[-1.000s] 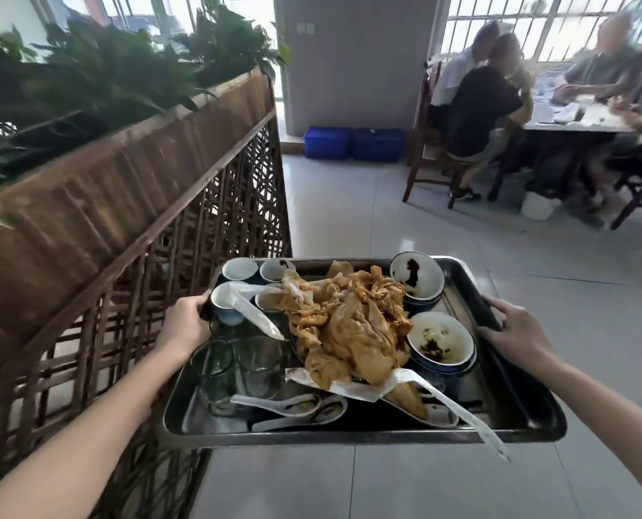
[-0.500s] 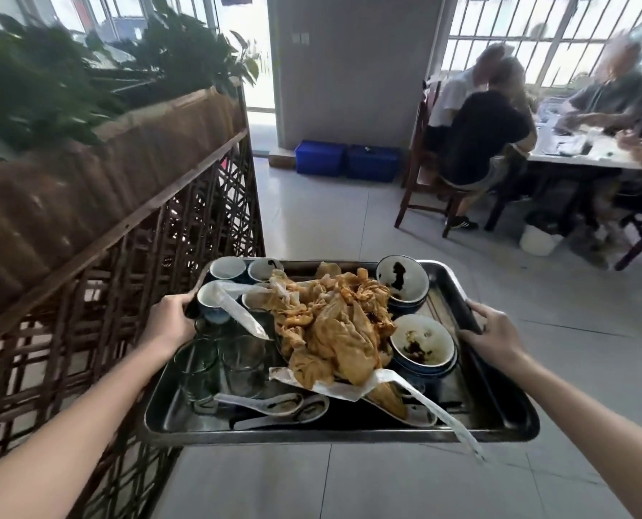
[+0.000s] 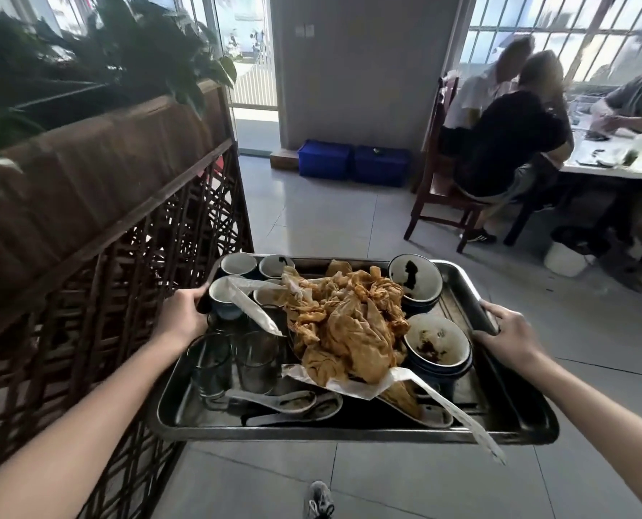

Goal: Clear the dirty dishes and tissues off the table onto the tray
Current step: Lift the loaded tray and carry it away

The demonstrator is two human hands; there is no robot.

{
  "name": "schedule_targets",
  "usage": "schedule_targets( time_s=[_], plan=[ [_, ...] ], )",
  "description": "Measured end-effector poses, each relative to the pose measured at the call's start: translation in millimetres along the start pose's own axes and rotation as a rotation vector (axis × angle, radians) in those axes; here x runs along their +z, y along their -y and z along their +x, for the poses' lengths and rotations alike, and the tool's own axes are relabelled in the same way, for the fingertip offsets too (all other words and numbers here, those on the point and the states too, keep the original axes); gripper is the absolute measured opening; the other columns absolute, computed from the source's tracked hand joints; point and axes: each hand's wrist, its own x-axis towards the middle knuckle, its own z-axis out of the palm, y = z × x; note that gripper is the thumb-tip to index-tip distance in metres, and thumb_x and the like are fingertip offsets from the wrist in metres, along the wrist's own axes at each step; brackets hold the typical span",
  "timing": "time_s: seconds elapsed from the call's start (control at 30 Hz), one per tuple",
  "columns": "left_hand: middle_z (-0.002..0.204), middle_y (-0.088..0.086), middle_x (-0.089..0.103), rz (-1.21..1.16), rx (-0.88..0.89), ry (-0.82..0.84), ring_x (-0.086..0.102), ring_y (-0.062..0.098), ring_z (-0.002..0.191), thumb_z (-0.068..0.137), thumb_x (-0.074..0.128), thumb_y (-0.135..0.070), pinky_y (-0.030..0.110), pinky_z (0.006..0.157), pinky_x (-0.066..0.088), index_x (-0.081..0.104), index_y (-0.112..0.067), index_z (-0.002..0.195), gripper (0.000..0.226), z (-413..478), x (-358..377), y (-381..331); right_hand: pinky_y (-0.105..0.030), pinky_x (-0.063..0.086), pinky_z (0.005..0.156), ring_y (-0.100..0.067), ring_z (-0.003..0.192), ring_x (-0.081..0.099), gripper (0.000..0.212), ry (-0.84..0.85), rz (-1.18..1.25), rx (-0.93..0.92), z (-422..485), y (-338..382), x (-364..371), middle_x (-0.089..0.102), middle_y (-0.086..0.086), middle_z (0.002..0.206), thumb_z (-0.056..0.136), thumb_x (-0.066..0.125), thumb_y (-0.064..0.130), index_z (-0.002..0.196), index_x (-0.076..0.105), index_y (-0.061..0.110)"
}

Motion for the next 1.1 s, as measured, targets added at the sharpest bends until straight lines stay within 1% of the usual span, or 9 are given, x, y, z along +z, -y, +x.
schedule_targets(
  time_s=[0.1, 0.2, 0.4, 0.57, 0.63, 0.77, 0.9, 1.0, 1.1],
  plan=[
    [0.119, 0.023, 0.063, -0.021, 0.011, 0.002, 0.060, 0.033, 0.114, 0.071, 0.077, -0.003, 0.037, 0.087, 0.044, 0.061, -0.004, 0.126, 0.058, 60, 19, -5, -0.035, 0.041, 0.095, -0.034, 0.118, 0.055, 0.061, 0.000, -0.007, 0.008, 56, 5, 15, 0.059, -0.020, 0.127, 0.071, 0.076, 0.000, 0.129, 0.056, 0.002],
    [0.120, 0.023, 0.062, -0.001, 0.006, 0.008, 0.060, 0.034, 0.113, 0.072, 0.078, -0.006, 0.036, 0.084, 0.044, 0.059, -0.006, 0.129, 0.060, 121, 32, -13, -0.034, 0.040, 0.095, -0.035, 0.118, 0.055, 0.061, -0.005, -0.010, 0.015, 113, 12, 29, 0.058, -0.021, 0.127, 0.071, 0.076, -0.001, 0.128, 0.056, 0.000],
    [0.124, 0.022, 0.060, -0.019, 0.015, 0.025, 0.058, 0.033, 0.117, 0.071, 0.079, -0.005, 0.035, 0.091, 0.044, 0.057, -0.004, 0.130, 0.062, 230, 51, -31, -0.033, 0.039, 0.096, -0.034, 0.119, 0.054, 0.062, -0.011, -0.014, 0.028, 216, 30, 39, 0.058, -0.020, 0.128, 0.072, 0.075, -0.001, 0.130, 0.055, 0.001],
    [0.116, 0.018, 0.066, -0.055, 0.030, 0.047, 0.062, 0.028, 0.110, 0.070, 0.077, -0.004, 0.034, 0.084, 0.047, 0.062, -0.007, 0.126, 0.058, 311, 73, -50, -0.034, 0.040, 0.097, -0.034, 0.119, 0.054, 0.062, -0.004, -0.005, 0.049, 300, 31, 50, 0.058, -0.019, 0.128, 0.071, 0.076, 0.000, 0.130, 0.055, 0.003],
    [0.108, 0.019, 0.070, -0.061, 0.020, 0.045, 0.065, 0.028, 0.105, 0.069, 0.076, -0.003, 0.033, 0.078, 0.046, 0.064, -0.008, 0.123, 0.056, 344, 86, -55, -0.035, 0.040, 0.097, -0.034, 0.118, 0.055, 0.063, 0.004, 0.003, 0.055, 334, 29, 59, 0.059, -0.019, 0.126, 0.071, 0.076, 0.000, 0.130, 0.056, 0.004],
    [0.097, 0.022, 0.070, -0.029, 0.036, 0.060, 0.065, 0.028, 0.101, 0.071, 0.079, -0.010, 0.035, 0.072, 0.041, 0.066, -0.009, 0.121, 0.052, 414, 115, -70, -0.035, 0.042, 0.086, -0.036, 0.112, 0.058, 0.062, 0.001, 0.007, 0.033, 413, 21, 77, 0.064, -0.018, 0.120, 0.071, 0.076, 0.003, 0.129, 0.058, 0.010],
    [0.076, 0.020, 0.066, -0.020, -0.001, 0.039, 0.066, 0.034, 0.087, 0.072, 0.076, -0.006, 0.030, 0.061, 0.032, 0.072, -0.008, 0.107, 0.035, 481, 142, -90, -0.035, 0.042, 0.090, -0.036, 0.115, 0.056, 0.064, 0.020, 0.003, 0.030, 498, 15, 86, 0.062, -0.018, 0.123, 0.071, 0.075, 0.003, 0.131, 0.055, 0.008],
    [0.087, 0.027, 0.065, -0.018, -0.011, 0.020, 0.062, 0.042, 0.092, 0.071, 0.076, -0.005, 0.033, 0.060, 0.031, 0.072, -0.006, 0.101, 0.030, 529, 156, -106, -0.033, 0.041, 0.088, -0.036, 0.113, 0.057, 0.063, 0.029, 0.013, 0.015, 560, 15, 91, 0.063, -0.019, 0.121, 0.071, 0.075, 0.001, 0.131, 0.055, 0.007],
    [0.096, 0.028, 0.065, -0.019, -0.031, 0.013, 0.062, 0.039, 0.099, 0.071, 0.077, -0.007, 0.036, 0.065, 0.039, 0.072, -0.008, 0.106, 0.035, 580, 168, -116, -0.029, 0.038, 0.080, -0.037, 0.108, 0.060, 0.062, 0.029, 0.018, 0.000, 619, 19, 98, 0.063, -0.021, 0.119, 0.072, 0.075, 0.001, 0.131, 0.056, 0.007]
  ],
)
